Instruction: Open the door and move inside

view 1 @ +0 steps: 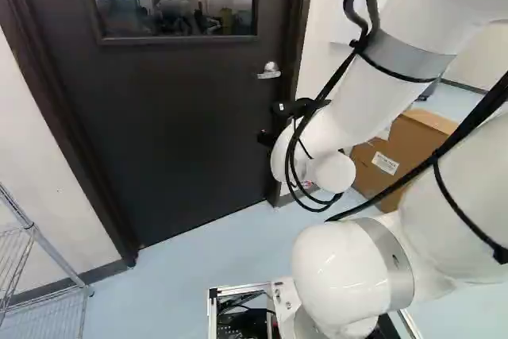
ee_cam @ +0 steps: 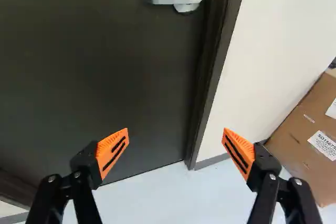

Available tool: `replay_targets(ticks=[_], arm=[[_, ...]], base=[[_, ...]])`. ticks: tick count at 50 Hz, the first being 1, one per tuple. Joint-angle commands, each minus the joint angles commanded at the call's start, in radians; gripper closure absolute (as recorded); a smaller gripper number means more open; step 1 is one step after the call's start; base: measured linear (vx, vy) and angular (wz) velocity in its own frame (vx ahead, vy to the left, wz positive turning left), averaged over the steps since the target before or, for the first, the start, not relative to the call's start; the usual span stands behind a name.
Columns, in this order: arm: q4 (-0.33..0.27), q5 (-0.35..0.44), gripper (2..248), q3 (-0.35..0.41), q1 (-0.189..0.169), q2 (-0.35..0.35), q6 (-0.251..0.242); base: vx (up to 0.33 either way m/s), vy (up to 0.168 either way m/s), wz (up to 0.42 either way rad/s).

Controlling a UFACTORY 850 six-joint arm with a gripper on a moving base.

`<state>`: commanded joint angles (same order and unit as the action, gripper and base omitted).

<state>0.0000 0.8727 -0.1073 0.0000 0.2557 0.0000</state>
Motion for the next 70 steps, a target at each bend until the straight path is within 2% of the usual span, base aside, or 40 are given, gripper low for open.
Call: replay_targets(ticks=[28, 54, 70], arm=[[-0.007, 0.006, 3, -0.101, 0.0, -0.064, 0.0], [-0.054, 0.018, 3, -0.206, 0.0, -0.107, 0.0], [-0.112, 0.034, 3, -0.265, 0.0, -0.129, 0.0]], base=[[0.0, 0.0, 0.0], [0.0, 0.0, 0.0], [0.0, 0.0, 0.0]])
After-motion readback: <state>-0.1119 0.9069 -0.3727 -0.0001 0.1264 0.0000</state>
